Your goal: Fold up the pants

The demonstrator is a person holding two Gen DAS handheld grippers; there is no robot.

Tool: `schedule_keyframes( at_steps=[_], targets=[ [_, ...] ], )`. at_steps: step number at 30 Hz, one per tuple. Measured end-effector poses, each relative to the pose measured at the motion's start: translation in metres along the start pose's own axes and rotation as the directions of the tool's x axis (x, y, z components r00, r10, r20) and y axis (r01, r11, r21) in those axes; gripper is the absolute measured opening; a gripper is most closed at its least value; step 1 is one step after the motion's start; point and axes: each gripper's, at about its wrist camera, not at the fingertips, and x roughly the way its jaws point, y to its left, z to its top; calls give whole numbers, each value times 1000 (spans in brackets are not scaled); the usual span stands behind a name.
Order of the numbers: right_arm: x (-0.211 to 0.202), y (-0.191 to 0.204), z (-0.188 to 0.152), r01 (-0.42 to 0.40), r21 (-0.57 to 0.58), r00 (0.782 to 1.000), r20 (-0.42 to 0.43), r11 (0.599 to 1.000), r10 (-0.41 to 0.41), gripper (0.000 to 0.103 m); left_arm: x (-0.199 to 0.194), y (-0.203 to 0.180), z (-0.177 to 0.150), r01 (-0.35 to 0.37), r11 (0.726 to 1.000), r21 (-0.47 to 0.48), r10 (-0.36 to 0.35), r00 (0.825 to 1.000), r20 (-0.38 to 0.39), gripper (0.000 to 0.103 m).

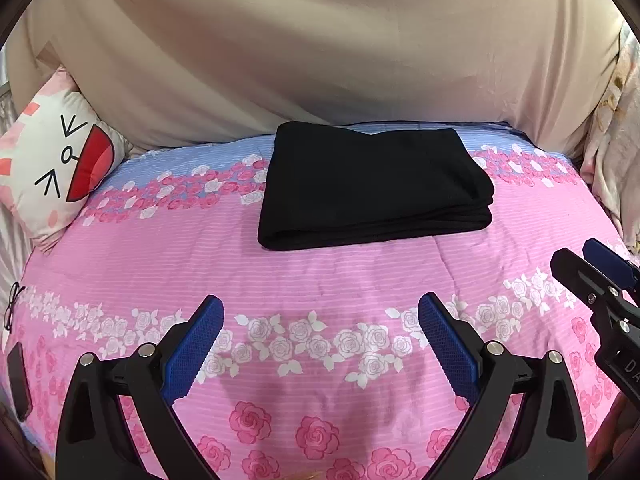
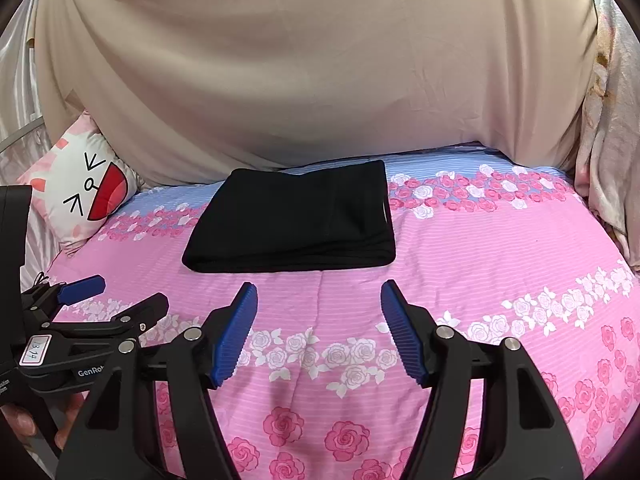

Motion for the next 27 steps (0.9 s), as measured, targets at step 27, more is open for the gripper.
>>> schedule_keyframes(
  at_steps=[27],
  targets=[
    [-3,3,1,-3,-7,1000,3,1000,3,63,-4,-2,0,-17,1000,14,17,1000,7,96]
  ],
)
